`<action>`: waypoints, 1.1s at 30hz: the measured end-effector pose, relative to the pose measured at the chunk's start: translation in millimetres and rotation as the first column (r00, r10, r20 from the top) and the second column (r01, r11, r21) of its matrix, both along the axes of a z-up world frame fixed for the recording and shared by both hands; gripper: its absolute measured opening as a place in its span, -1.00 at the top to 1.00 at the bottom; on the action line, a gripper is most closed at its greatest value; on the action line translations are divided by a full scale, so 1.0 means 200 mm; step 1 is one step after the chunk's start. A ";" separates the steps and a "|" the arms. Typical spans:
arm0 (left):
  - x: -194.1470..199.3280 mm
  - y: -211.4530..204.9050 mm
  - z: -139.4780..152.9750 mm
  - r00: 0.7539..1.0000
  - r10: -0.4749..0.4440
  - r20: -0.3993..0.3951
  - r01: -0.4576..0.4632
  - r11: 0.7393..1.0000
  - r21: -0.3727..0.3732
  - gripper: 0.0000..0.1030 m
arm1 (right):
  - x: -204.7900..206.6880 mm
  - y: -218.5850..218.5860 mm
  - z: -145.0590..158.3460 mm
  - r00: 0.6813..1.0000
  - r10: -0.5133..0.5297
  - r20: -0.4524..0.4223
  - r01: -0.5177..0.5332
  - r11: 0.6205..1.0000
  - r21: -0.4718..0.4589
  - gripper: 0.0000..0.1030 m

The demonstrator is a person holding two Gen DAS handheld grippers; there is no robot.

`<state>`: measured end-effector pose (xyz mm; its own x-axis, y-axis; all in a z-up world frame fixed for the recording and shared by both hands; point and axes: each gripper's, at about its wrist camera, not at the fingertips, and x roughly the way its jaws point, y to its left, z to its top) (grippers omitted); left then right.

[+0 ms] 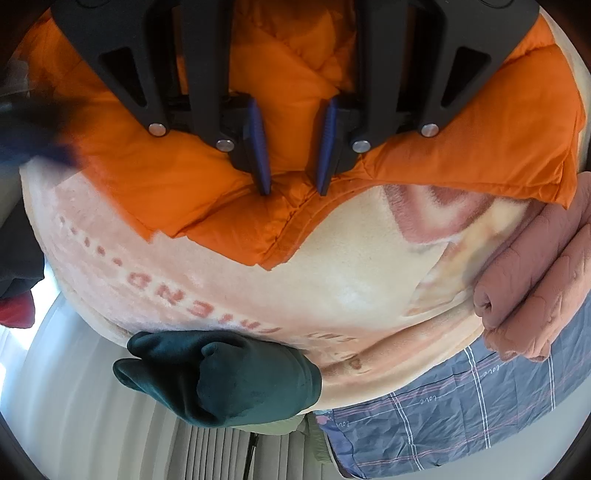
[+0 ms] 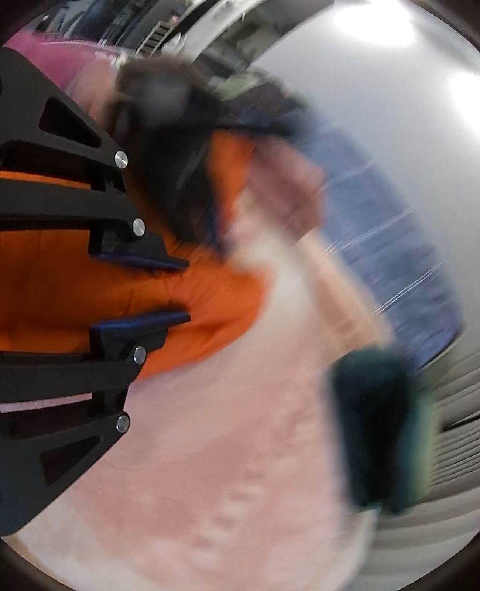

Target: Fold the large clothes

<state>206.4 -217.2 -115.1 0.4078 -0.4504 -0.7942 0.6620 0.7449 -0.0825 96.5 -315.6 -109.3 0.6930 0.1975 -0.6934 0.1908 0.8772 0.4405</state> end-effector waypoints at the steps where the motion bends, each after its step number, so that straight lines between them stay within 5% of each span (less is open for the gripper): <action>1: 0.01 0.00 0.00 1.000 0.003 -0.012 -0.003 1.000 -0.011 0.49 | -0.02 -0.01 -0.08 0.999 0.025 0.027 -0.025 1.000 0.014 0.56; 10: 0.03 0.03 0.02 0.998 -0.009 -0.054 0.005 0.997 -0.071 0.49 | -0.03 0.00 -0.10 0.999 0.043 0.000 -0.043 0.997 -0.069 0.57; 12: 0.01 0.08 0.10 0.998 -0.025 -0.062 0.017 0.992 -0.128 0.25 | -0.04 -0.01 -0.11 0.999 0.042 0.001 -0.042 0.995 -0.086 0.56; 14: -0.02 0.16 0.21 0.999 -0.041 -0.008 0.039 0.985 -0.165 0.02 | -0.05 0.01 -0.09 0.999 0.044 -0.001 -0.043 0.994 -0.096 0.56; 16: -0.07 0.25 0.32 0.994 -0.040 0.098 0.053 0.990 -0.129 0.01 | -0.05 0.02 -0.09 0.999 0.046 -0.003 -0.046 0.994 -0.099 0.56; 17: -0.08 0.30 0.35 0.992 -0.033 0.122 0.046 0.993 -0.109 0.07 | -0.05 0.02 -0.09 0.999 0.046 -0.003 -0.046 0.994 -0.101 0.56; 20: -0.01 0.47 0.36 0.994 0.038 0.103 -0.028 0.995 -0.098 0.97 | -0.06 0.03 -0.08 0.999 0.047 0.000 -0.047 0.992 -0.116 0.56; 23: 0.11 0.57 0.16 0.993 0.114 0.019 -0.113 0.993 -0.041 0.98 | -0.05 0.03 -0.09 0.998 0.055 0.000 -0.055 0.992 -0.115 0.54; 25: 0.12 0.62 -0.02 0.996 0.094 -0.010 -0.094 0.993 -0.075 0.96 | -0.03 0.05 -0.09 0.998 0.060 -0.005 -0.060 0.990 -0.129 0.53; 28: 0.12 0.64 -0.08 0.990 0.137 -0.028 -0.139 0.981 -0.135 0.96 | -0.03 0.06 -0.08 0.998 0.056 -0.012 -0.058 0.988 -0.144 0.53; 33: 0.08 0.61 -0.08 0.990 0.142 0.018 -0.140 0.984 -0.109 0.96 | -0.04 0.06 -0.07 0.998 0.056 -0.008 -0.057 0.987 -0.150 0.53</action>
